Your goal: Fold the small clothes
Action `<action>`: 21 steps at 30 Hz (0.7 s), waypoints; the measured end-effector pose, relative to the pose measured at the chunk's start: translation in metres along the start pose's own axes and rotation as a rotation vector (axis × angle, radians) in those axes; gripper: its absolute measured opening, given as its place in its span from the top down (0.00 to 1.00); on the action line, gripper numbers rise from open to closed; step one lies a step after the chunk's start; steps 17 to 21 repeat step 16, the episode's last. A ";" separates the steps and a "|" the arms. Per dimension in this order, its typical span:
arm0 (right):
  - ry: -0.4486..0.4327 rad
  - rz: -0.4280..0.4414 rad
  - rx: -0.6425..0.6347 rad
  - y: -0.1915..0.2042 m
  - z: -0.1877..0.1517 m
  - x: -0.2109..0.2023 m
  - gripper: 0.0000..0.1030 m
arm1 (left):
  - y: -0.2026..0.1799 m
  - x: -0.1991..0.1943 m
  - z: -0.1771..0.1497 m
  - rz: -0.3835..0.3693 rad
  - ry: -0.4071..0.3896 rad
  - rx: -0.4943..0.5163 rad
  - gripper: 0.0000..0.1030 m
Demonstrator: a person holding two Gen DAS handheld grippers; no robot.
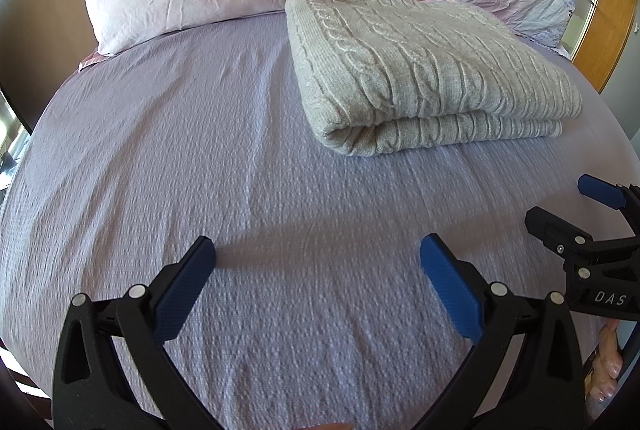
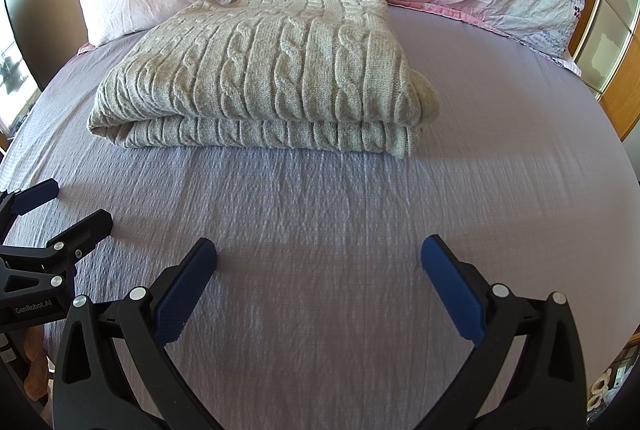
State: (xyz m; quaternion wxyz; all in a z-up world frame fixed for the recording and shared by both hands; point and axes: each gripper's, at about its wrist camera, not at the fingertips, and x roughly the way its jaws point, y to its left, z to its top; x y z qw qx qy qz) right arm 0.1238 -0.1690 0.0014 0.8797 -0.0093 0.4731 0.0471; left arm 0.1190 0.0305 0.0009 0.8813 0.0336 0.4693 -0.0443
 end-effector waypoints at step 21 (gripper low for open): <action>0.000 0.001 -0.001 0.000 0.000 0.000 0.01 | -0.001 0.000 -0.001 -0.002 -0.010 0.006 0.02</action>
